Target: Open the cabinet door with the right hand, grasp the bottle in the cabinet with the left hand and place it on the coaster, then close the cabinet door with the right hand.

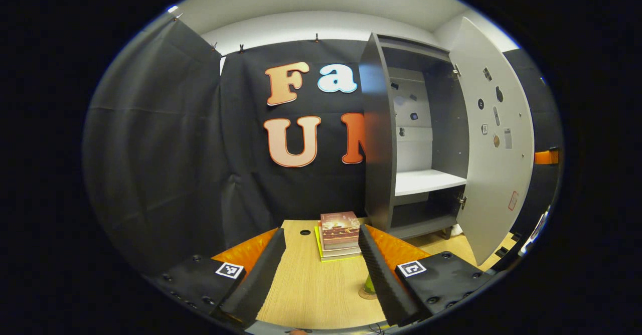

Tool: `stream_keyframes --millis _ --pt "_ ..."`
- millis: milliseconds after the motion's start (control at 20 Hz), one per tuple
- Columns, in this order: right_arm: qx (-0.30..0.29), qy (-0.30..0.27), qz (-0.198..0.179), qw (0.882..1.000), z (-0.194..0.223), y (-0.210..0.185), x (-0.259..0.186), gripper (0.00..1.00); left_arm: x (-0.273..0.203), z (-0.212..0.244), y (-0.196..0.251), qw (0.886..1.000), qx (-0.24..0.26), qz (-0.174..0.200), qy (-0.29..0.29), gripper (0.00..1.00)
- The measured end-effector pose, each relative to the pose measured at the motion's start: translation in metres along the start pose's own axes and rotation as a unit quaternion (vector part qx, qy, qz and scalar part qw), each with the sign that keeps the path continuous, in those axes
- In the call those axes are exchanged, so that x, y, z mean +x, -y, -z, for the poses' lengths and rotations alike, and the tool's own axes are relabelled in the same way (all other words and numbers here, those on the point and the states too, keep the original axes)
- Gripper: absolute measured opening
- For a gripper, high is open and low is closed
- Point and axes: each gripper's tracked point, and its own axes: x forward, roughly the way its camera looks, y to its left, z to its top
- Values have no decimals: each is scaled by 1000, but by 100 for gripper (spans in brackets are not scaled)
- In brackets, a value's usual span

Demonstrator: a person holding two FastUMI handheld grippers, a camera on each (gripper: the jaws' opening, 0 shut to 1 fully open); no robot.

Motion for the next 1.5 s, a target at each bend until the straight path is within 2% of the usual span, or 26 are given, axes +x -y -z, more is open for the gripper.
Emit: stream_keyframes --millis 450,500,550,1000,1200,1500 --pt "21 -4 -53 998 -3 -72 42 91 -2 -26 -45 999 -40 -21 11 97" --pt "29 -1 -63 998 -6 -83 49 86 -1 -28 -49 999 -43 -22 13 97" --pt "33 2 -70 997 -11 -93 58 92 0 -31 -54 999 -44 -24 14 96" --pt "4 35 -125 992 -55 -169 78 93 2 -39 -85 998 -51 -41 24 96" --pt "3 37 -129 991 -64 -198 98 93 4 -47 -92 997 -54 -44 31 96" --pt "-9 23 -114 993 -55 -206 126 93 1 -52 -102 997 -49 -50 40 96"
